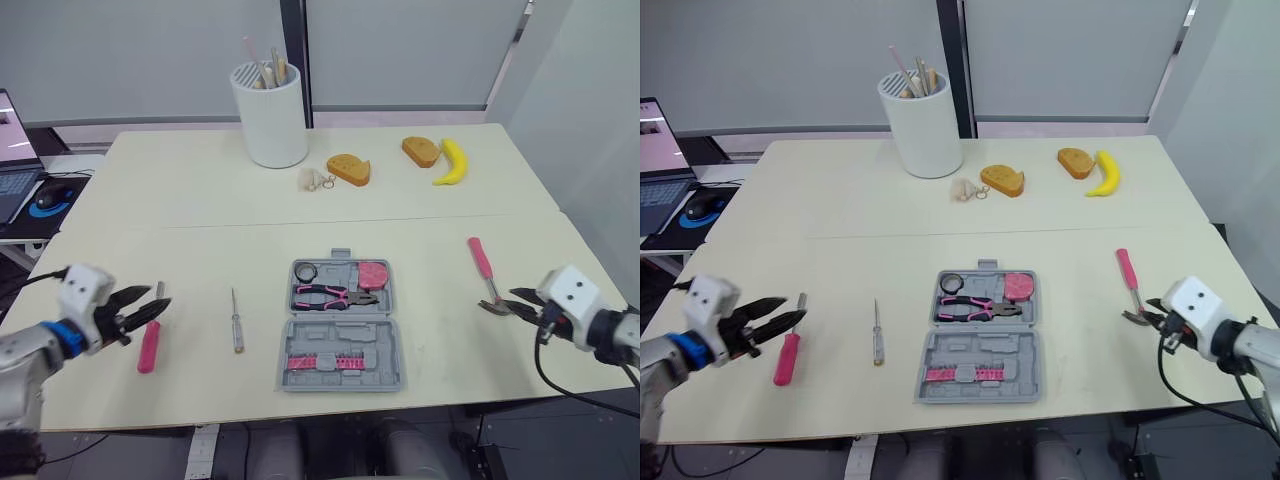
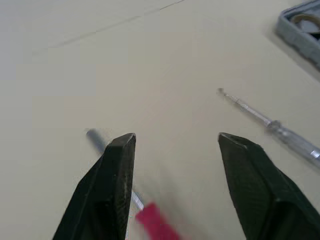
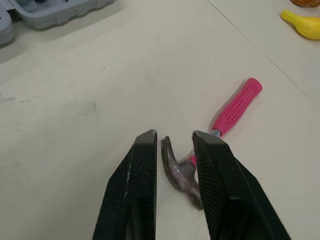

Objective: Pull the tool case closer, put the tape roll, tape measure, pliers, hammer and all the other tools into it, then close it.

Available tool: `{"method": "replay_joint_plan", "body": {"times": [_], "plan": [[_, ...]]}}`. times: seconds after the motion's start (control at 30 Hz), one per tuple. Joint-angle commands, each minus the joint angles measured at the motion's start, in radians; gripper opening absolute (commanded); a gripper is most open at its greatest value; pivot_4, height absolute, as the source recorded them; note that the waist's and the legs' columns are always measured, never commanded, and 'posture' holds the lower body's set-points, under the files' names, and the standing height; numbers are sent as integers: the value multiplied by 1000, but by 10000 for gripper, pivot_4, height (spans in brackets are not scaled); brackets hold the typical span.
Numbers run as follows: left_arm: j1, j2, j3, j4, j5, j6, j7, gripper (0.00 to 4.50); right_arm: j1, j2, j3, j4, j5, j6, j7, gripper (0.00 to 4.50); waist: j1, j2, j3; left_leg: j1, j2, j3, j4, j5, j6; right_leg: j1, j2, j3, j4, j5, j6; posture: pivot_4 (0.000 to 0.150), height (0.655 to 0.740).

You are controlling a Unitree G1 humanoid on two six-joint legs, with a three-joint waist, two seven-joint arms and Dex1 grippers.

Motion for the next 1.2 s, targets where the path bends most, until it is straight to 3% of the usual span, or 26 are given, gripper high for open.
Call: {"method": "replay_joint_plan", "body": {"times": [0.03, 0.1, 0.3, 0.6, 0.73, 0.93, 1.07, 1.2], "plan": [[90, 10, 135, -27, -54, 75, 31, 38678, 26, -36, -89, -46, 55, 47, 22, 21968, -3, -1, 0, 0, 0, 0, 0, 0, 0, 0, 0, 0, 0, -1, 1, 1500, 7303], [155, 7, 171, -36, -62, 94, 32, 44912, 47, -50, -110, -42, 68, 60, 32, 26934, -3, -1, -1, 0, 0, -1, 0, 0, 0, 0, 0, 0, 0, -3, 3, 1500, 7303], [295, -25, 233, -96, -82, 134, 43, 45000, 101, -86, -157, -23, 97, 74, 66, 44830, -2, -2, -1, 0, 0, -1, 0, 0, 0, 1, -1, 0, -1, -3, 2, 1500, 7303], [381, -96, 257, -272, -121, 187, 93, 45000, 31, -95, -115, -28, 135, 41, 71, 44830, -3, -4, -2, 0, 0, -1, 0, 0, 0, 1, -2, 0, -2, -5, 0, 1500, 7303], [424, -194, 244, -529, -187, 268, 184, 45000, -113, -117, 6, -137, 229, 62, 140, 44830, -11, -4, -2, 0, 0, 0, -1, 0, 0, 1, -1, 2, -2, -5, 0, 1500, 7303], [414, -395, 146, -859, -219, 369, 447, 45000, -439, -80, 287, -240, 343, 152, 211, 44830, -4, -5, -2, 0, 0, -2, 0, 0, 0, 2, -1, 1, -2, -4, 0, 1500, 7303], [376, -515, 26, -966, -156, 396, 631, 45000, -579, -31, 409, -214, 353, 165, 236, 44830, 4, -7, -3, 0, -1, -5, 0, 0, 0, 6, 0, -1, -5, -1, -3, 1500, 7303], [332, -590, -148, -981, 4, 381, 789, 45000, -620, -17, 471, -178, 338, 141, 273, 44830, 19, -7, -3, 0, -2, -7, 0, 0, 0, 9, 0, -2, -10, 0, -1, 1500, 7303]]}}
